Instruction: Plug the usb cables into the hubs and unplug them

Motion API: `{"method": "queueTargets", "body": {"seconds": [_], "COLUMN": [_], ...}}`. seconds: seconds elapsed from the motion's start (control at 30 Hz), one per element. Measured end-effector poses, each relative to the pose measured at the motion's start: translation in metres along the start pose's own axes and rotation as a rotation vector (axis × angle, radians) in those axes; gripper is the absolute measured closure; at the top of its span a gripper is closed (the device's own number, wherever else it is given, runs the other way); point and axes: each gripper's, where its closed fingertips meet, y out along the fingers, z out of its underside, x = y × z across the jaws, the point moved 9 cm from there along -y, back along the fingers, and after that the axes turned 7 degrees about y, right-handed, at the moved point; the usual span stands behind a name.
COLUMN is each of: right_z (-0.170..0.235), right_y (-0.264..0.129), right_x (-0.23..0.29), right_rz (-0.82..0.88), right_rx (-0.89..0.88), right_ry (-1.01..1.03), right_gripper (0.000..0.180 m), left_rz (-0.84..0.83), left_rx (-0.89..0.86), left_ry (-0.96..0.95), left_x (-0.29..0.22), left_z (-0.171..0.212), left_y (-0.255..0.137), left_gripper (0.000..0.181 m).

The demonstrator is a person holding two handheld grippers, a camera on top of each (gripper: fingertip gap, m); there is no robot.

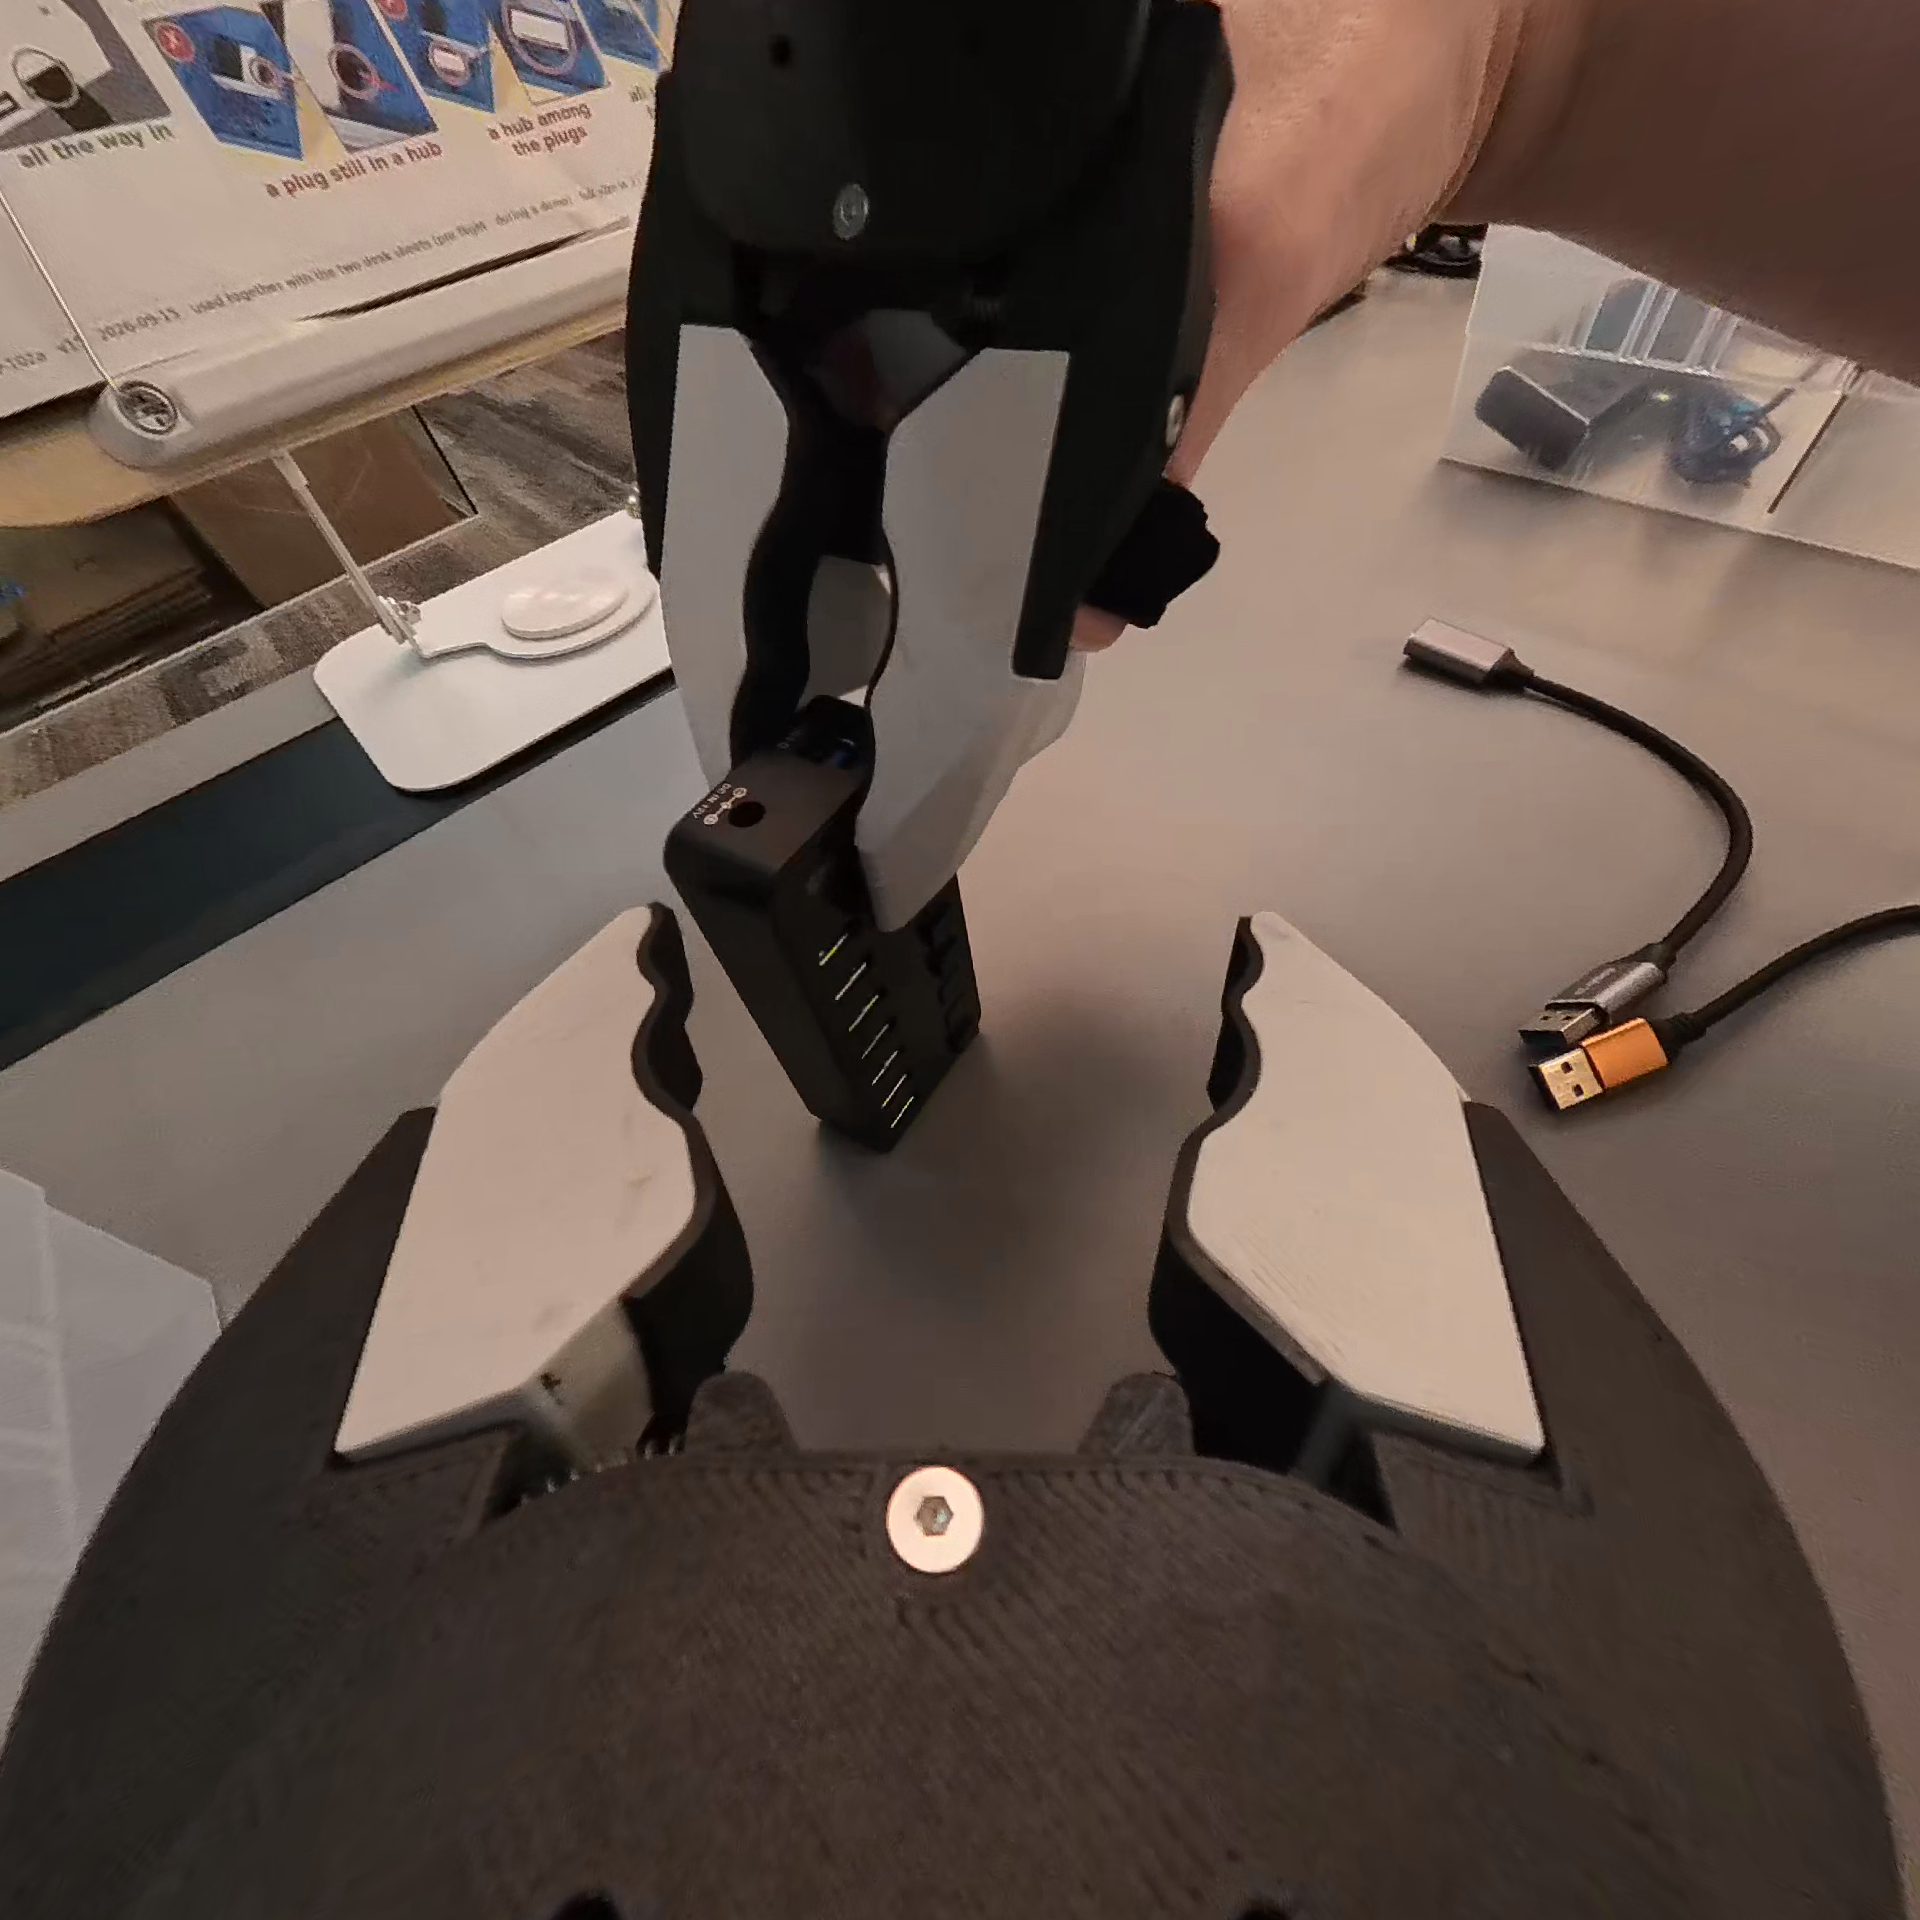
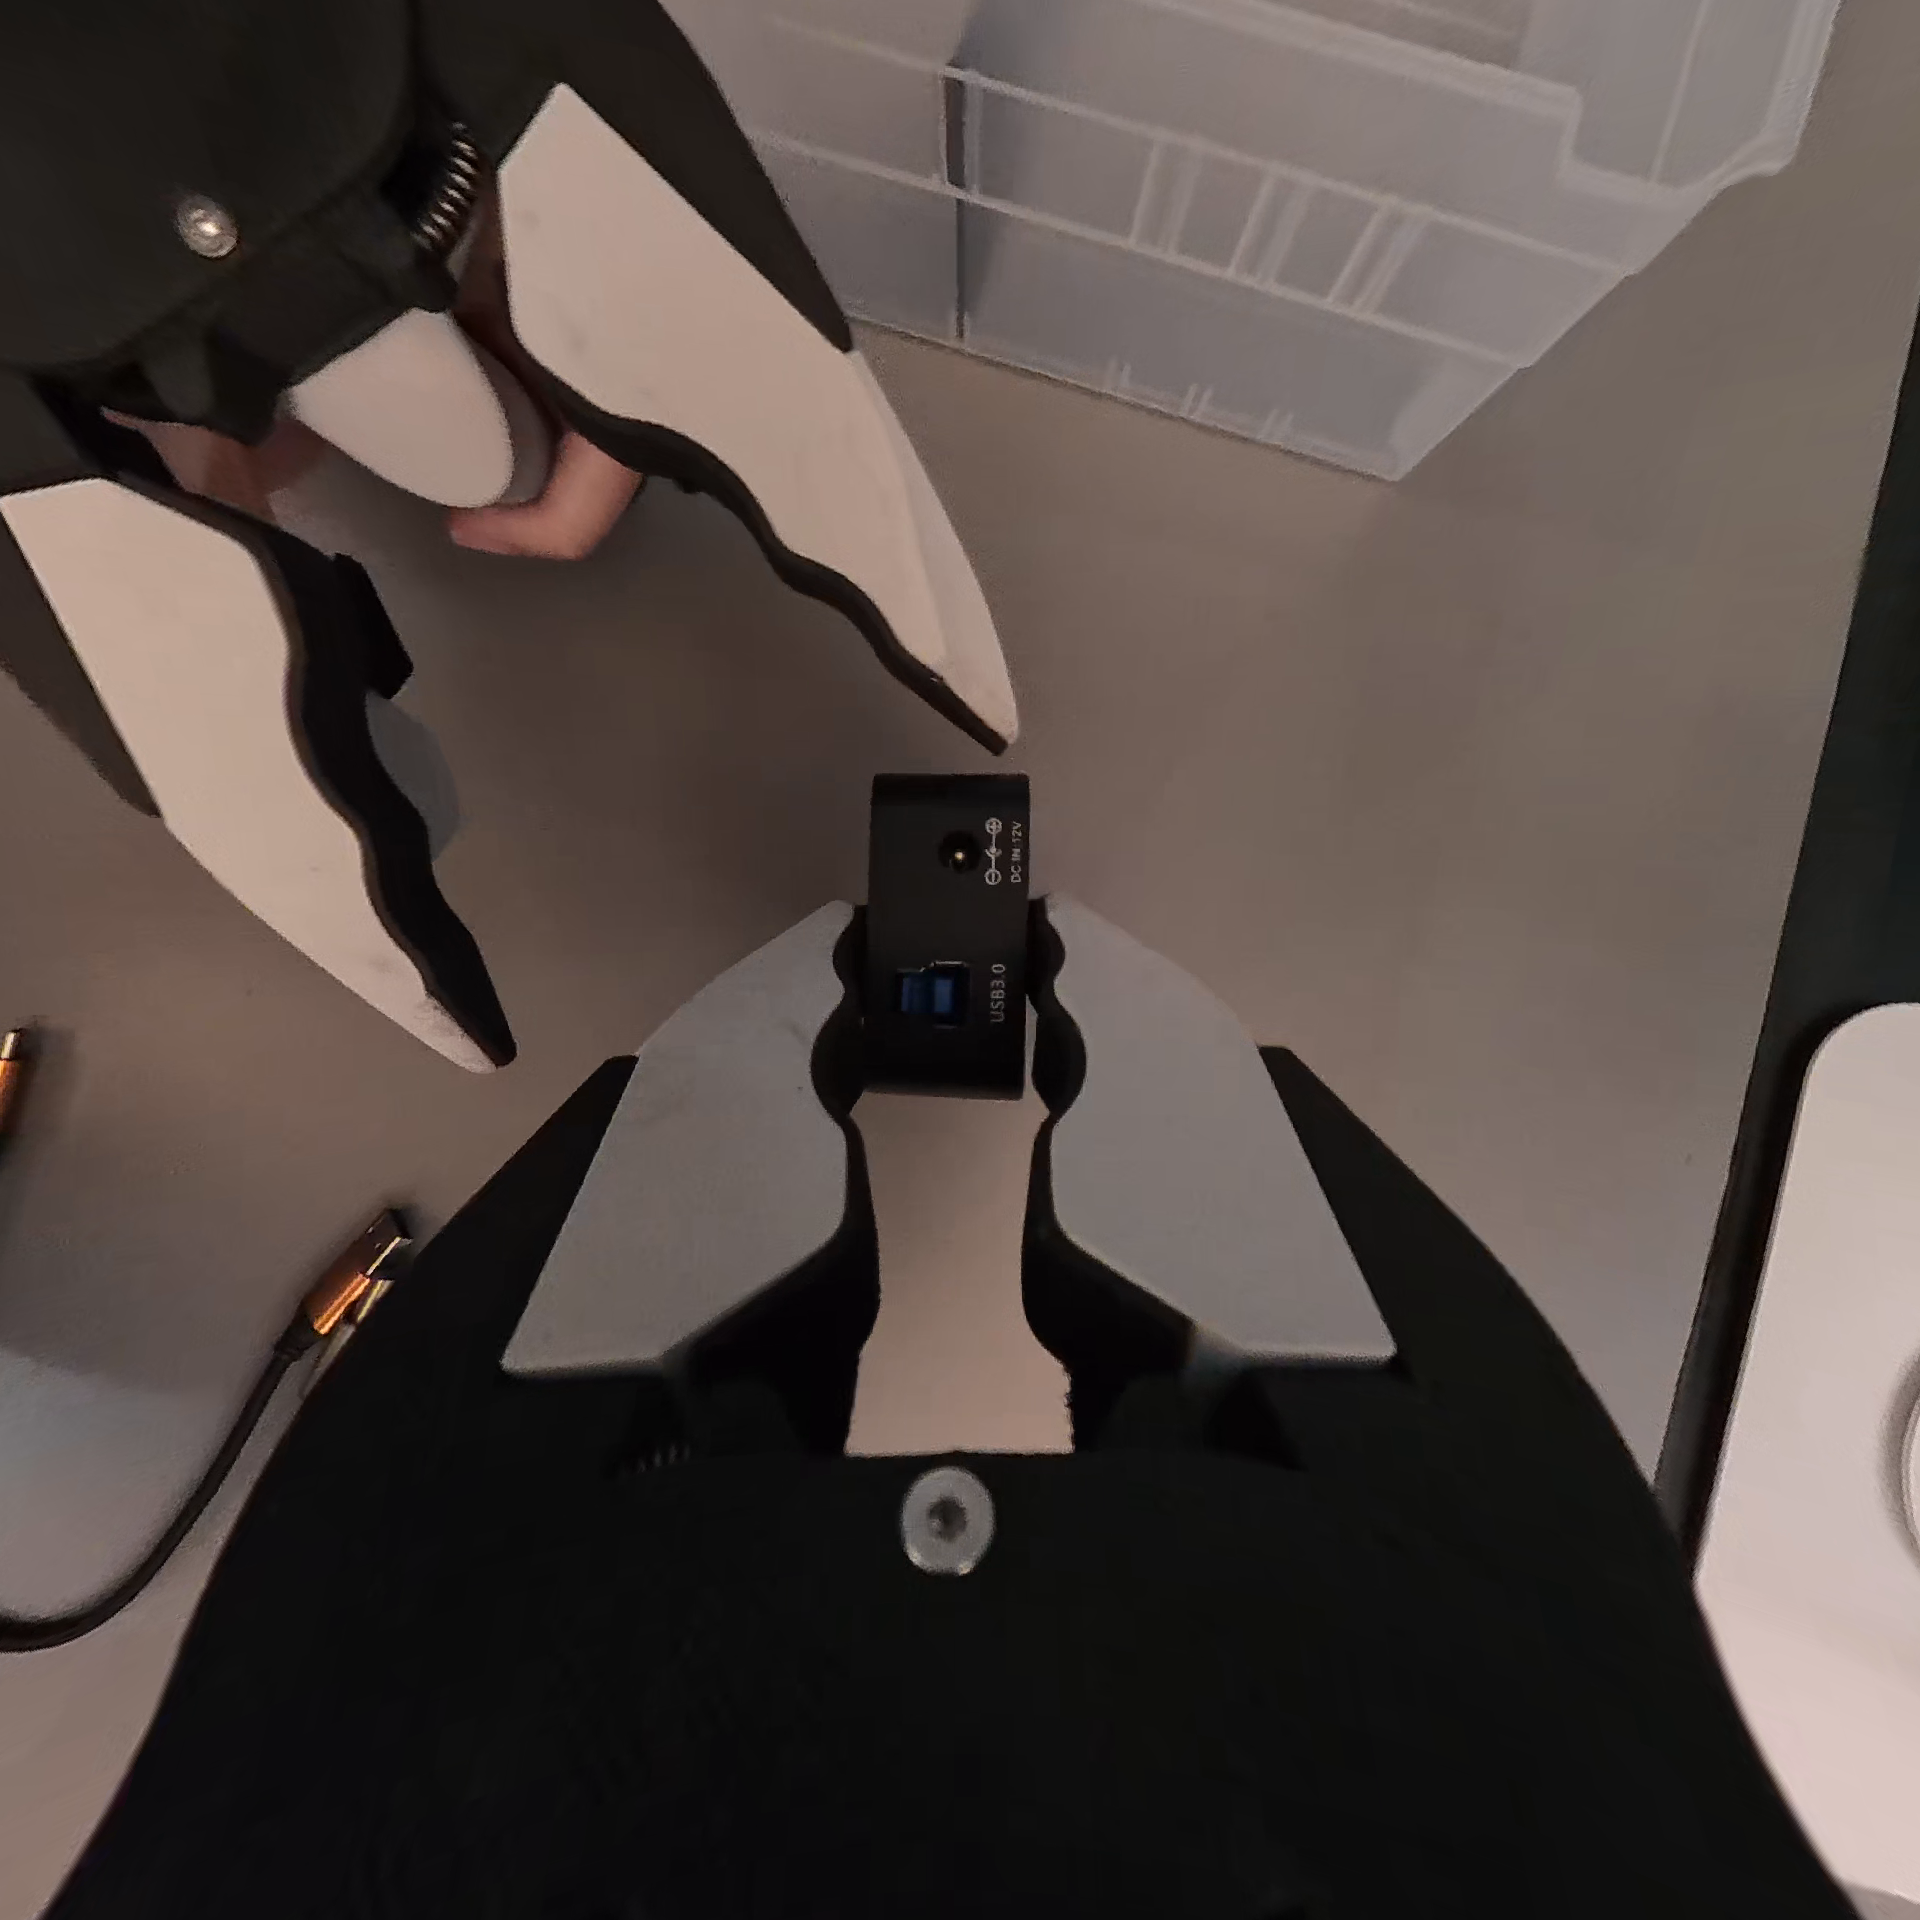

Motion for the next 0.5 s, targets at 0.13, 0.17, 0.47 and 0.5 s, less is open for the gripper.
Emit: {"method": "queueTargets", "body": {"seconds": [0.13, 0.17, 0.47, 0.5], "right_z": [0.004, 0.005, 0.005, 0.008], "right_y": [0.004, 0.005, -0.063, -0.078], "right_x": [0.0, 0.001, 0.035, 0.047], "right_rz": [0.003, 0.012, 0.214, 0.229], "right_rx": [0.045, 0.046, -0.247, -0.303], "right_ry": [0.008, 0.004, -0.001, 0.009], "right_gripper": [0.147, 0.146, 0.131, 0.131], "left_rz": [0.0, 0.002, -0.052, -0.058], "left_rx": [-0.013, -0.019, -0.197, -0.213], "left_ry": [-0.018, -0.027, 0.029, 0.046], "left_x": [0.004, 0.006, 0.004, 0.002], "left_z": [0.002, 0.002, -0.016, -0.02], "left_y": [-0.002, -0.002, -0.022, -0.025], "left_gripper": [0.084, 0.084, 0.086, 0.086]}}
